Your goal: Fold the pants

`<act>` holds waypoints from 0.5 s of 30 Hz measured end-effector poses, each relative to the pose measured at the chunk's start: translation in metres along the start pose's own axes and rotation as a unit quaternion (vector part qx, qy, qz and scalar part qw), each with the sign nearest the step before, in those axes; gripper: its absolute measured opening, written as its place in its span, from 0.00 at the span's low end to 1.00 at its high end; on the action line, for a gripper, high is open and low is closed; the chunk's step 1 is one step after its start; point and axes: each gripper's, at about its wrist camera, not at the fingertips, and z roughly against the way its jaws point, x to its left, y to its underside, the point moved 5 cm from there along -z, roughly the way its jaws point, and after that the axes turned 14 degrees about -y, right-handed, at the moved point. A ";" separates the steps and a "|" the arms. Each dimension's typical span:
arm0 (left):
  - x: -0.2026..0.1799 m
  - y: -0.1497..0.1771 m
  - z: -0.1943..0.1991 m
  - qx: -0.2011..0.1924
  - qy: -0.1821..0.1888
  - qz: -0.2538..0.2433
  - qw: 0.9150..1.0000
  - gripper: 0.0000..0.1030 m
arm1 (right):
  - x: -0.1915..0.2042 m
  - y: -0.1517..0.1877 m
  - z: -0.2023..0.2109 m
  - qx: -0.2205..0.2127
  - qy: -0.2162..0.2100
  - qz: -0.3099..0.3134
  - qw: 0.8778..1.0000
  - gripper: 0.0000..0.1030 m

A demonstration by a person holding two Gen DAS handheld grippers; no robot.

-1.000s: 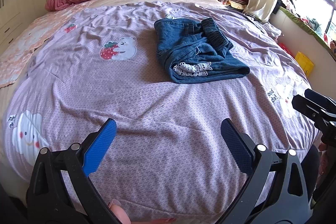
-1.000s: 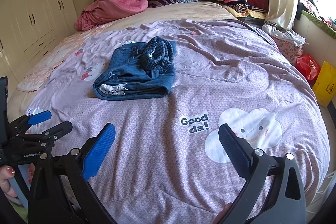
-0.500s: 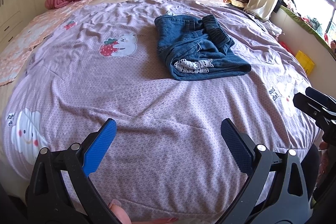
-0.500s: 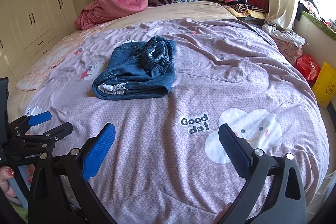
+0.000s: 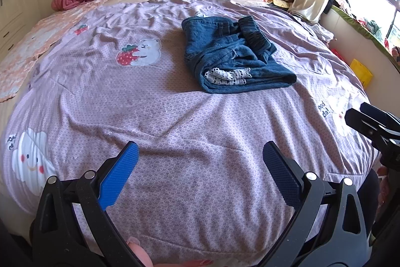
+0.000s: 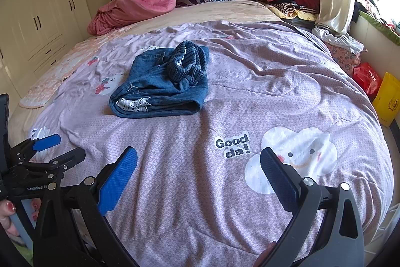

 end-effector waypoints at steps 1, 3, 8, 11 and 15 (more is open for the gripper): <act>0.000 0.000 -0.001 0.002 0.003 0.001 1.000 0.91 | -0.001 0.000 -0.001 0.001 0.000 -0.001 1.000 0.96; 0.002 0.001 -0.003 0.004 -0.002 0.002 1.000 0.91 | -0.004 0.001 -0.003 0.002 0.000 -0.006 1.000 0.96; 0.018 0.001 -0.009 0.011 0.032 0.039 0.999 0.91 | -0.019 0.002 -0.009 0.006 0.001 -0.017 1.000 0.95; 0.044 -0.006 -0.021 0.018 0.003 0.064 0.998 0.91 | -0.040 -0.004 -0.013 0.006 0.010 -0.022 1.000 0.95; 0.112 -0.025 -0.056 0.033 -0.114 0.096 0.988 0.91 | -0.095 -0.024 -0.016 0.001 0.052 -0.035 0.998 0.95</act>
